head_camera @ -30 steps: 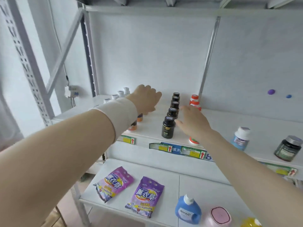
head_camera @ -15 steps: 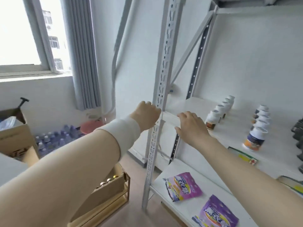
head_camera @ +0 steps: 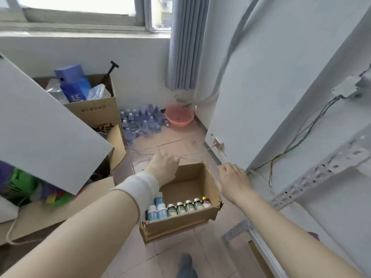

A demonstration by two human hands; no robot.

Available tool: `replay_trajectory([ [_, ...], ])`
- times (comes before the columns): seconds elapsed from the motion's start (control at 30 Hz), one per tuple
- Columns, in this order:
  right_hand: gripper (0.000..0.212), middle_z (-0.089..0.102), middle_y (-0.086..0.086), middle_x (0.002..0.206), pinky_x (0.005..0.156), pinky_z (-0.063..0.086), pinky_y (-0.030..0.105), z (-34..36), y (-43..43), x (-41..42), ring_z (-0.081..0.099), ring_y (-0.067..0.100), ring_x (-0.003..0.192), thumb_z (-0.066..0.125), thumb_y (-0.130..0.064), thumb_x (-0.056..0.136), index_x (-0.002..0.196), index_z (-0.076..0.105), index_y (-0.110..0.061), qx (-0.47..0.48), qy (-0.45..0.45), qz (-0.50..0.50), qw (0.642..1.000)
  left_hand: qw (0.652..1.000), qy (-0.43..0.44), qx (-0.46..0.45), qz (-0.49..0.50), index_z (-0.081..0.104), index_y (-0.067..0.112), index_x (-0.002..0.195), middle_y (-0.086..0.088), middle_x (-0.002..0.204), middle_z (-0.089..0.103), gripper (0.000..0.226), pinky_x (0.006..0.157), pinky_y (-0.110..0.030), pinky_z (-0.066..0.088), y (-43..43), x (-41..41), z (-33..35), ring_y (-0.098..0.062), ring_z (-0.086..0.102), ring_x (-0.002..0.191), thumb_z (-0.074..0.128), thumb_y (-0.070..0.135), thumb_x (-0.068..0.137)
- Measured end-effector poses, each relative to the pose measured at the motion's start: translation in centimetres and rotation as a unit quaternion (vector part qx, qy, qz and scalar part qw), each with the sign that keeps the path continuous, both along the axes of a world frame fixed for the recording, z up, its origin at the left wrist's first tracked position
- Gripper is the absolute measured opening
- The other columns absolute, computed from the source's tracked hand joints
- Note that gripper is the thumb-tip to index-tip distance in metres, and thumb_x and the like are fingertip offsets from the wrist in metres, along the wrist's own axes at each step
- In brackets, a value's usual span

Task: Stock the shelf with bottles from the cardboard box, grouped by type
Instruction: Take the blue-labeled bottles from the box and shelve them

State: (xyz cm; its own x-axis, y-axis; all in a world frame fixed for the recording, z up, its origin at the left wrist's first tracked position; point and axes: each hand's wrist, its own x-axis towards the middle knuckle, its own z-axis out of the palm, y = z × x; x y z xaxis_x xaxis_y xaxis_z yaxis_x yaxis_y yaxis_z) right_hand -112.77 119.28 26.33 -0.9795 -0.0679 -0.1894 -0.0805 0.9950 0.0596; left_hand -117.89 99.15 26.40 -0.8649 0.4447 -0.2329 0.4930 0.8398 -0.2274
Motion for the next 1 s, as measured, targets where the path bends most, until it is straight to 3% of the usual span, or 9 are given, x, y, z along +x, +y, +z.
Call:
replay_trajectory([
  [0.2,0.047,0.042,0.007,0.138,0.106,0.03,0.035,-13.5,-2.5,-8.9,0.036,0.024,0.129,0.043,-0.033,0.094,0.136,0.035,-0.013,-0.062,-0.133,0.044,0.988,0.982,-0.135,0.026,0.129,0.045,0.012,0.125,-0.01,0.125,0.055,0.038,0.09,-0.037,0.043,-2.5,-7.1,-12.3,-0.028,0.052,0.115,0.049,0.032,0.092],
  [0.4,0.049,0.045,0.006,0.135,0.103,0.034,0.034,-26.5,-5.2,-12.2,0.041,0.025,0.124,0.044,-0.037,0.094,0.135,0.036,-0.014,-0.104,-0.301,0.042,0.947,0.932,-0.27,0.077,0.229,0.039,0.015,0.131,-0.007,0.127,0.052,0.042,0.089,-0.032,0.045,-3.7,-8.9,-24.7,-0.024,0.051,0.114,0.049,0.032,0.093],
  [0.6,0.052,0.044,0.007,0.138,0.104,0.035,0.035,-37.5,-8.5,-15.9,0.039,0.025,0.128,0.046,-0.038,0.093,0.137,0.035,-0.013,-0.182,-0.395,-0.024,0.9,0.895,-0.33,0.064,0.292,0.036,0.01,0.13,-0.011,0.128,0.048,0.044,0.088,-0.034,0.045,-3.9,-12.1,-35.2,-0.028,0.047,0.116,0.05,0.028,0.093],
  [0.73,0.057,0.047,0.014,0.133,0.098,0.038,0.034,-44.3,-11.1,-18.6,0.044,0.029,0.123,0.051,-0.041,0.091,0.134,0.038,-0.006,-0.206,-0.423,-0.062,0.88,0.895,-0.343,0.002,0.286,0.037,0.005,0.13,-0.015,0.13,0.046,0.042,0.091,-0.036,0.044,-4.6,-15.6,-41.3,-0.03,0.044,0.12,0.05,0.019,0.093],
  [0.87,0.052,0.057,0.015,0.12,0.082,0.045,0.033,-48.5,-13.0,-19.5,0.055,0.028,0.109,0.057,-0.043,0.087,0.12,0.049,-0.004,-0.256,-0.456,-0.146,0.84,0.904,-0.374,-0.104,0.176,0.035,0.003,0.135,-0.015,0.138,0.041,0.042,0.101,-0.036,0.036,-5.2,-18.3,-45.7,-0.03,0.036,0.128,0.045,0.015,0.096],
  [1.0,0.056,0.059,0.011,0.121,0.077,0.045,0.029,-50.3,-13.5,-19.5,0.057,0.026,0.108,0.067,-0.038,0.082,0.124,0.049,-0.005,-0.319,-0.457,-0.216,0.802,0.881,-0.432,-0.125,0.149,0.044,0.007,0.132,-0.01,0.138,0.044,0.043,0.106,-0.036,0.031,-5.3,-19.9,-47.4,-0.028,0.036,0.13,0.053,0.021,0.093],
])
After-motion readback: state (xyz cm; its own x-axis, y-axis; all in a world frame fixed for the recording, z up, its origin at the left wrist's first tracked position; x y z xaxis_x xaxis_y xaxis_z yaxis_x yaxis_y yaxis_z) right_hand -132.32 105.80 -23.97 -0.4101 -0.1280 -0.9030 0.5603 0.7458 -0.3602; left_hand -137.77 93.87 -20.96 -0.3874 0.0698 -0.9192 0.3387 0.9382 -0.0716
